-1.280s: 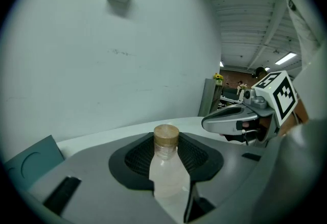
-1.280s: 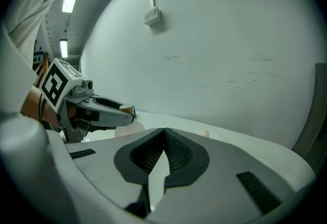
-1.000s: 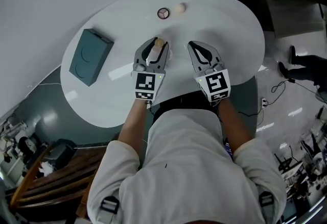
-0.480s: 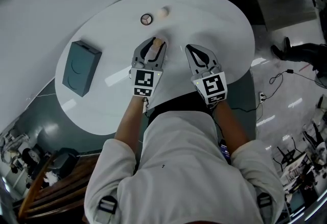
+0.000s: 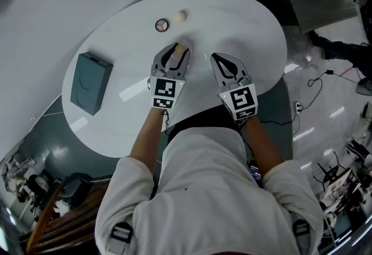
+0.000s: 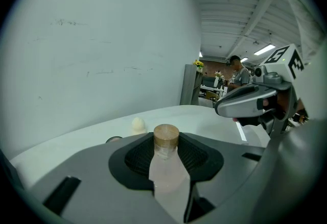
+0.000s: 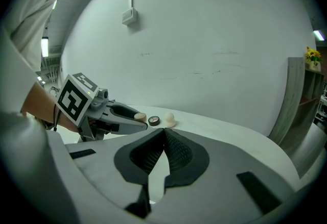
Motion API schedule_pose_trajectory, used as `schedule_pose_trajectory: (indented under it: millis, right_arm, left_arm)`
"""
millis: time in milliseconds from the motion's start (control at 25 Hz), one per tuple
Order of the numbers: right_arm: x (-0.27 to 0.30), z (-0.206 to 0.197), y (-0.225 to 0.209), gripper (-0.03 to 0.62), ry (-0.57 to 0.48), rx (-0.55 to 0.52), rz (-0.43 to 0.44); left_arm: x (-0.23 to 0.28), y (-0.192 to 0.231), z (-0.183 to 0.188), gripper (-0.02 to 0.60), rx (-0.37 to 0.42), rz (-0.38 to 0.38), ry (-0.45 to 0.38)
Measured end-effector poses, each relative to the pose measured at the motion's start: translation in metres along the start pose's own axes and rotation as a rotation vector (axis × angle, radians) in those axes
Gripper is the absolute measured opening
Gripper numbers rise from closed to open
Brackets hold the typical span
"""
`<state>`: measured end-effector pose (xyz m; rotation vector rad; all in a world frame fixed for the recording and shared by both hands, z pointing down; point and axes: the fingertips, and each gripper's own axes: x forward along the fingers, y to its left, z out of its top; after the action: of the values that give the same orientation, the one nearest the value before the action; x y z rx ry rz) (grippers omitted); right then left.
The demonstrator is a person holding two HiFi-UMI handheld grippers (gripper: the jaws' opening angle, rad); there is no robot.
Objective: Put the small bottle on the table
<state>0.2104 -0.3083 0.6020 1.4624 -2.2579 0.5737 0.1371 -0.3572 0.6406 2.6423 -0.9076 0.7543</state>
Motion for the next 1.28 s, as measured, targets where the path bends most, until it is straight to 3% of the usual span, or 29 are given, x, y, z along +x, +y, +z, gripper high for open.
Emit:
schedule_pose_trajectory:
  millis: [680,840,960,1040,1160,1280]
  right_arm:
    - [-0.003,-0.004,0.009,-0.002,0.017,0.008,-0.009]
    - [-0.005,-0.003,0.013,-0.002,0.015,0.005,-0.001]
    - [-0.005,-0.004,0.017,-0.002,0.019,0.001,0.009]
    - [-0.003,-0.004,0.021,-0.002,0.023,-0.006,0.022]
    - [0.003,-0.003,0.035,-0.002,0.030,-0.032,0.052]
    - [0.007,0.001,0.060,-0.002,0.035,-0.055,0.096]
  left_arm:
    - [0.005,-0.007,-0.004,0.156,0.052,-0.034,-0.010]
    - [0.003,-0.009,-0.001,0.162,0.016,-0.025,-0.021]
    - [-0.003,-0.012,-0.003,0.230,-0.024,-0.034,-0.015]
    - [-0.012,-0.012,-0.007,0.238,-0.052,-0.034,-0.006]
    - [-0.033,-0.008,-0.016,0.234,-0.089,-0.005,0.001]
    - [-0.064,-0.002,-0.032,0.159,-0.134,0.047,0.015]
